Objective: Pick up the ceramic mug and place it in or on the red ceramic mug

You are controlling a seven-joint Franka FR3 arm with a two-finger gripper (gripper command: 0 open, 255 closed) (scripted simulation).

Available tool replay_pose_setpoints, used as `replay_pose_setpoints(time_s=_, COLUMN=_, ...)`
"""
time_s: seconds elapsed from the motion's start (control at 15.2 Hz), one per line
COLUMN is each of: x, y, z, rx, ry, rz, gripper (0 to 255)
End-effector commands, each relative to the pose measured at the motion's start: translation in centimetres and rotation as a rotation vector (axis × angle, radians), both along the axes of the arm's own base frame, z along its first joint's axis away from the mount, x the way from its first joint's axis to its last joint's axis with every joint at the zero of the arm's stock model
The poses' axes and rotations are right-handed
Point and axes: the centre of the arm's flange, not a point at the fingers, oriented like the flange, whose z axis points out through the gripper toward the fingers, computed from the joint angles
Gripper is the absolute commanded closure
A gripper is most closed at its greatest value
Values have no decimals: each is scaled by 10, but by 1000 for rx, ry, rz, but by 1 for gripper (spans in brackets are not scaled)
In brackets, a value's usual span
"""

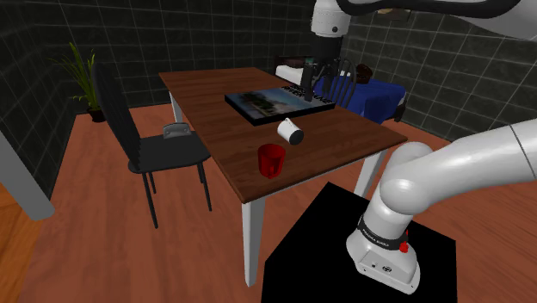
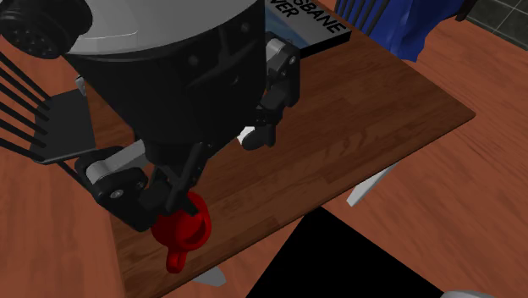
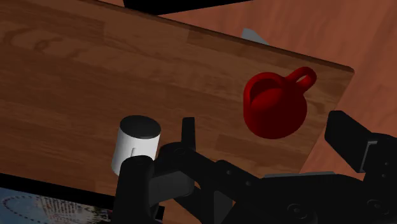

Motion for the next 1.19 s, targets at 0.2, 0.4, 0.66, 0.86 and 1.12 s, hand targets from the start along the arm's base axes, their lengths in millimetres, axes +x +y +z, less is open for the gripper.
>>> replay_pose_setpoints(time_s=0.2, x=24, y=-20, z=-22, rx=-5, ry=-9, rz=-37, gripper=0)
replay_pose_setpoints(time_s=0.4, x=48, y=-41, z=-45, rx=-10, ry=-19, rz=-73, gripper=0)
replay_pose_setpoints(time_s=0.66, x=78, y=-71, z=-73, rx=-17, ry=-31, rz=-122, gripper=0)
replay_pose_setpoints(time_s=0.86, x=100, y=-95, z=-95, rx=-22, ry=-41, rz=-159, gripper=0)
replay_pose_setpoints(time_s=1.12, x=128, y=-127, z=-123, rx=-29, ry=-53, rz=-208, gripper=0)
